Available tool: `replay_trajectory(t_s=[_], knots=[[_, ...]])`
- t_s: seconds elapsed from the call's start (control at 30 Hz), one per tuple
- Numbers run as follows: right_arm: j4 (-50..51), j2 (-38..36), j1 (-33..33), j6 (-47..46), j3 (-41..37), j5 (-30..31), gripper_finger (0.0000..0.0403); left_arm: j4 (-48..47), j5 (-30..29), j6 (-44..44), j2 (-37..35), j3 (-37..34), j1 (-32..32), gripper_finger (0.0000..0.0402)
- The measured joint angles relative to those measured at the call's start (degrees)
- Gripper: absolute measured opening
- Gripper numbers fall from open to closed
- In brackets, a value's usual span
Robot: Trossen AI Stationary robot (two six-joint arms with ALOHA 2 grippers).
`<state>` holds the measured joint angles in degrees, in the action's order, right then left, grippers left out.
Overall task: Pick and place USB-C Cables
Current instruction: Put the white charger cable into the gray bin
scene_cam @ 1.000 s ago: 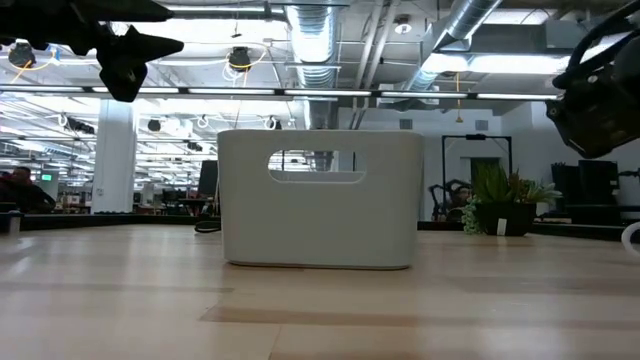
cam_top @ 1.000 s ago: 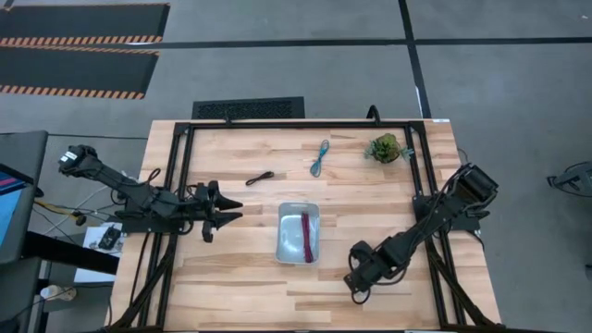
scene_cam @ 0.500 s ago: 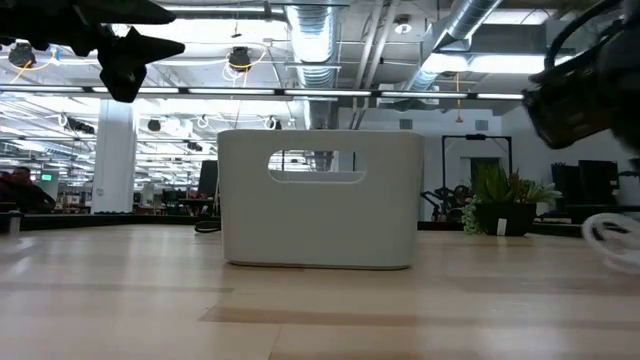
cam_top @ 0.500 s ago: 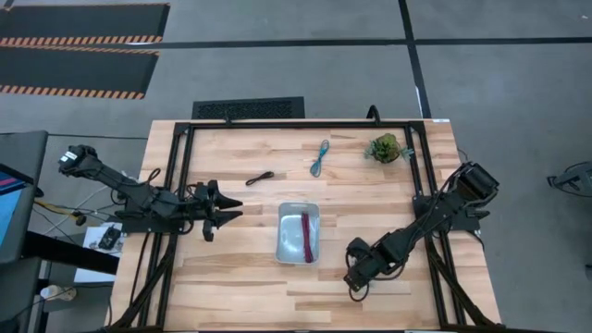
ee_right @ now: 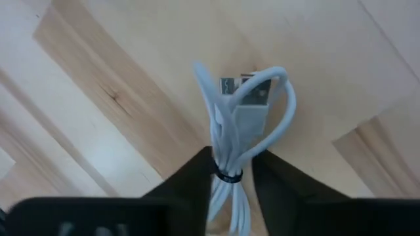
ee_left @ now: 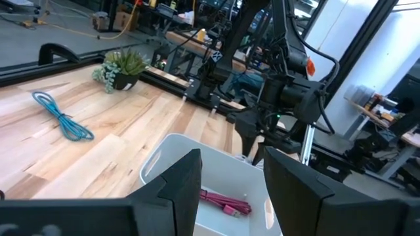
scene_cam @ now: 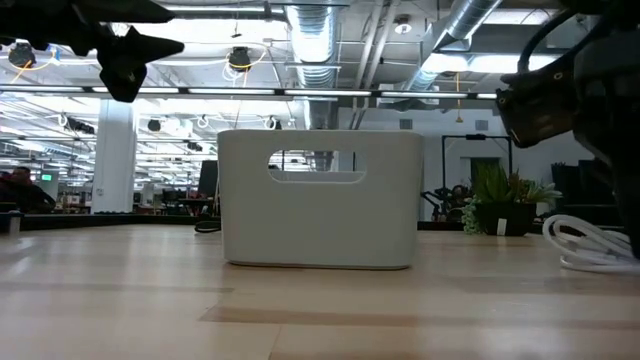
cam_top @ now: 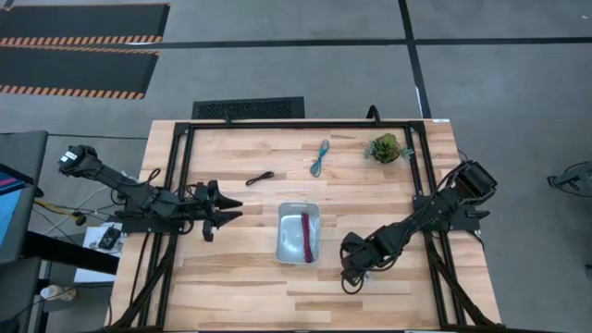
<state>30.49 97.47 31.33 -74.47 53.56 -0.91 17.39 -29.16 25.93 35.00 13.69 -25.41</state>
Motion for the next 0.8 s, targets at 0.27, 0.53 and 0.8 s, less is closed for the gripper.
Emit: replay_trajectory(t_s=[0.27, 0.53, 0.8], knots=[[-0.1, 0.0, 0.0, -1.8, 0.0, 0.0, 0.0253, -0.1, 0.3, -0.2, 0.0, 0.0, 0.0, 0.0151], [0.2, 1.9, 1.0, -2.0, 0.3, 0.4, 0.0236, -0.1, 0.3, -0.2, 0.0, 0.0, 0.0, 0.0151], [3.4, 2.8, 1.2, -5.1, 0.3, 1.3, 0.0161, -0.1, 0.0, 0.1, 0.0, 0.0, 0.0, 0.015]])
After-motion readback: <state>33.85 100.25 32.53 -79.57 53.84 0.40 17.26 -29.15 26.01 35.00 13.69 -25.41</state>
